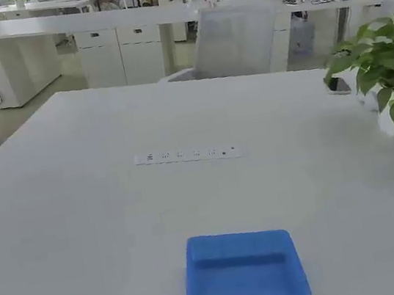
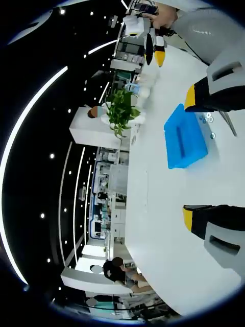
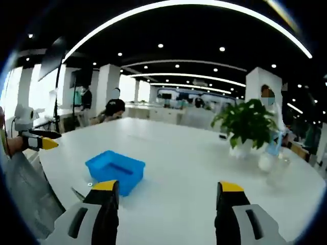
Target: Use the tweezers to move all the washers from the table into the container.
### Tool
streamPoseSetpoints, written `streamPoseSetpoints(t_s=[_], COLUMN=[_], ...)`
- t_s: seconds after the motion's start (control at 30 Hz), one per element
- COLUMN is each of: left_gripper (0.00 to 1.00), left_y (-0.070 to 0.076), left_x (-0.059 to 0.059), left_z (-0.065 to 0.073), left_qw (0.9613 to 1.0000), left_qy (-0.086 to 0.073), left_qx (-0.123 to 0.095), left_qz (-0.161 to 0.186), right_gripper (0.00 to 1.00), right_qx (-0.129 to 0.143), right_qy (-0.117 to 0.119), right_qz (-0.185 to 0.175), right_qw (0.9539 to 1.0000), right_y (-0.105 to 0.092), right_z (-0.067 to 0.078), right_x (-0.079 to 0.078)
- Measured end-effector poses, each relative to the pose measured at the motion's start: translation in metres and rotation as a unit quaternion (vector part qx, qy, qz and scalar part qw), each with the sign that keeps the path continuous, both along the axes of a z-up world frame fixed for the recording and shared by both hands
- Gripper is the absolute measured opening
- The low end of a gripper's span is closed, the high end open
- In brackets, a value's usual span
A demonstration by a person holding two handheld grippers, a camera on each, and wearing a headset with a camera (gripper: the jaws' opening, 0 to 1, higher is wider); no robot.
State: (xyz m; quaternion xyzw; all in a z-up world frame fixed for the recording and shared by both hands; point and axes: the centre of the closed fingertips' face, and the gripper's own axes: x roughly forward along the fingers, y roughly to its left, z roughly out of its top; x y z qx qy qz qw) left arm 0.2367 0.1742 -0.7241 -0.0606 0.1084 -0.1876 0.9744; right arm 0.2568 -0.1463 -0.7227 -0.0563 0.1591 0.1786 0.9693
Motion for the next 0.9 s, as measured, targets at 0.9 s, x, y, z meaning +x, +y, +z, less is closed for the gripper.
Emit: streamPoseSetpoints(t_s=[0.9], left_gripper=[0.71], left_y=[-0.0013], left_x=[-0.0018], left_z=[-0.0011], left_qw=[1.0], left_qy=[0.005], left_qx=[-0.002], left_qz=[-0.005], right_gripper=[0.59], right_qx=[0.014], right_qy=[-0.007], right_qz=[-0.011], right_qw=[0.9998], right_y=[-0.0048], right_z=[0.0042], right_x=[-0.0033])
